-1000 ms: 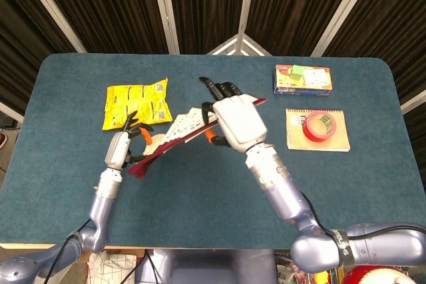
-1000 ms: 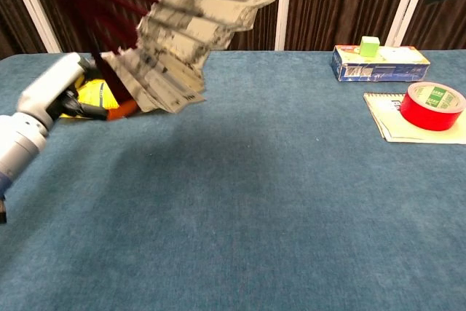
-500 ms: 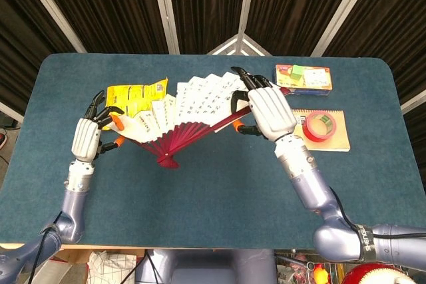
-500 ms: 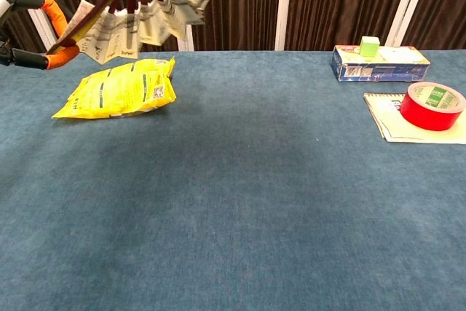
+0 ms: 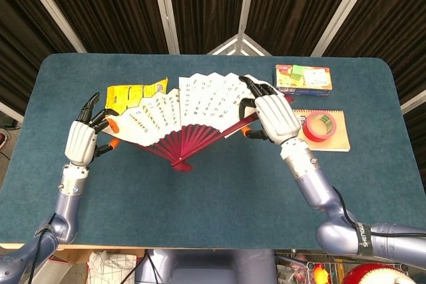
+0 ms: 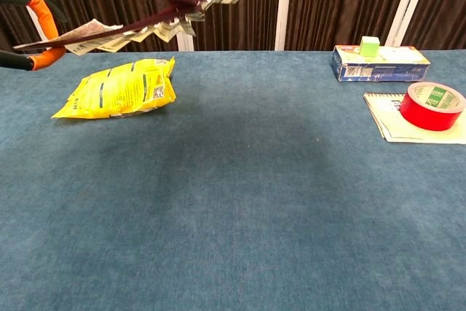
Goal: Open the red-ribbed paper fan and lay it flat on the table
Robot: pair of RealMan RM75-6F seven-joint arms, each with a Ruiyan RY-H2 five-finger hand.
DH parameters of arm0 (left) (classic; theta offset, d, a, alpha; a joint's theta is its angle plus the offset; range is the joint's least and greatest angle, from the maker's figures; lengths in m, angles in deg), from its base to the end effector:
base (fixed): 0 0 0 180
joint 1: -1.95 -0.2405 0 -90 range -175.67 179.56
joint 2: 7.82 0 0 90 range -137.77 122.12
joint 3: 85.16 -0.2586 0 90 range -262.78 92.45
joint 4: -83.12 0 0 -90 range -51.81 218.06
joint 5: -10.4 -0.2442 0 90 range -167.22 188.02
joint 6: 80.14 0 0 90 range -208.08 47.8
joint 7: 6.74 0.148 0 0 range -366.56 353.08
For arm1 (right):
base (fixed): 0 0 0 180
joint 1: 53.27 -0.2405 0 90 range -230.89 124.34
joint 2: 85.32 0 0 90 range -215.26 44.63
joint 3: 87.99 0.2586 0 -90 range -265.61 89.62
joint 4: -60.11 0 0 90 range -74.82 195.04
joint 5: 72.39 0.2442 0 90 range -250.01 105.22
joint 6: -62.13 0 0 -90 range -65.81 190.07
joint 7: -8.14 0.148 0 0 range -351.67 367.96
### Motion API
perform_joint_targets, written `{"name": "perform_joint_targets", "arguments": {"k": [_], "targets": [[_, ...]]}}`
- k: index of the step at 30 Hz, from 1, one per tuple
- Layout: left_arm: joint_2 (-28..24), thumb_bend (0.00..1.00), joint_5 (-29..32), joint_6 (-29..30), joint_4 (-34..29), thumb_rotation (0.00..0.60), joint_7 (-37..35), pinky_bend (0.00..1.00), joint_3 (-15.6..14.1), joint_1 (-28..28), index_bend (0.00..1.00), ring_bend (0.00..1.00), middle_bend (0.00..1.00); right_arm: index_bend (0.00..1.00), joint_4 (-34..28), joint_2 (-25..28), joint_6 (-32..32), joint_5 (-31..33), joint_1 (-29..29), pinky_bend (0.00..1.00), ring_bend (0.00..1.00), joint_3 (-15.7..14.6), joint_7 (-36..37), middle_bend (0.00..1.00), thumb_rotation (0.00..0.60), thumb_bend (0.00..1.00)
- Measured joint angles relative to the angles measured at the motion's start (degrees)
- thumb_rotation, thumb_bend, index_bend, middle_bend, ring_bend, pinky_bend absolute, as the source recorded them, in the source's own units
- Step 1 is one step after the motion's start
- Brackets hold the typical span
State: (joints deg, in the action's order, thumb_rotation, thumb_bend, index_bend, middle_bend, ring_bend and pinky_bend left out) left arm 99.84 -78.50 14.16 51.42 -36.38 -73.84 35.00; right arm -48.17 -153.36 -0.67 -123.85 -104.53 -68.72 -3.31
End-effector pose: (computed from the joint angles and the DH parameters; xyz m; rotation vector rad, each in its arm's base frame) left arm -0.2518 0.3646 0.0168 -1.3815 -0.6044 -1.6071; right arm -0.0430 -0.3786 0.0795 1.6605 -1.0413 1.3258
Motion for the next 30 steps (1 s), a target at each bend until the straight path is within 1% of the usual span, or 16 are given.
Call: {"name": "perform_joint_targets", "arguments": {"k": [19, 21, 23, 25, 26, 28, 30], "targets": [[-0.1, 0.5, 1.0, 0.4, 5.2, 0.6, 0.7, 0.15, -1.2, -0.6, 0.69, 0.0, 0.38, 0.75, 8.5, -3.5, 2.3, -2.9, 3.1, 0.17, 0.19, -2.3, 3.5, 0.12, 0.6, 0.45], [0.1, 0.5, 1.0, 0.6, 5.5, 0.6, 1.0, 0.15, -1.3, -0.5, 0.69, 0.0, 0.38, 0.67, 9.0, -3.6, 2.9, -2.9, 3.2, 0.17, 0.19, -2.7, 3.3, 0.12, 0.6, 0.45], [0.3, 0.5, 0.9, 0.7, 6.1, 0.6, 1.6, 0.15, -1.5, -0.5, 0.69, 0.0, 0.38, 0.44, 9.1, -3.4, 4.0, -2.1, 3.1, 0.14, 0.17, -3.1, 2.5, 0.11, 0.6, 0.44], [0.5, 0.5, 0.8, 0.7, 6.7, 0.6, 2.5, 0.15, -1.7, -0.4, 0.69, 0.0, 0.38, 0.27, 9.0, -2.9, 5.4, -0.5, 2.9, 0.13, 0.15, -3.6, 1.1, 0.1, 0.6, 0.4], [0.6, 0.5, 0.7, 0.8, 7.1, 0.6, 3.2, 0.15, -1.9, -0.3, 0.69, 0.0, 0.38, 0.22, 9.0, -2.7, 5.8, 0.2, 2.8, 0.13, 0.14, -3.9, 0.2, 0.1, 0.6, 0.36], [0.9, 0.5, 0.6, 1.0, 7.8, 0.6, 4.2, 0.15, -2.1, -0.2, 0.69, 0.0, 0.38, 0.16, 9.0, -2.3, 6.3, 1.1, 2.4, 0.12, 0.13, -4.4, -2.1, 0.09, 0.6, 0.3], [1.3, 0.5, 0.4, 1.3, 8.5, 0.6, 5.6, 0.15, -2.4, -0.1, 0.69, 0.0, 0.38, 0.13, 9.0, -2.1, 6.6, 1.9, 2.1, 0.12, 0.11, -5.0, -4.3, 0.08, 0.6, 0.27]]}}
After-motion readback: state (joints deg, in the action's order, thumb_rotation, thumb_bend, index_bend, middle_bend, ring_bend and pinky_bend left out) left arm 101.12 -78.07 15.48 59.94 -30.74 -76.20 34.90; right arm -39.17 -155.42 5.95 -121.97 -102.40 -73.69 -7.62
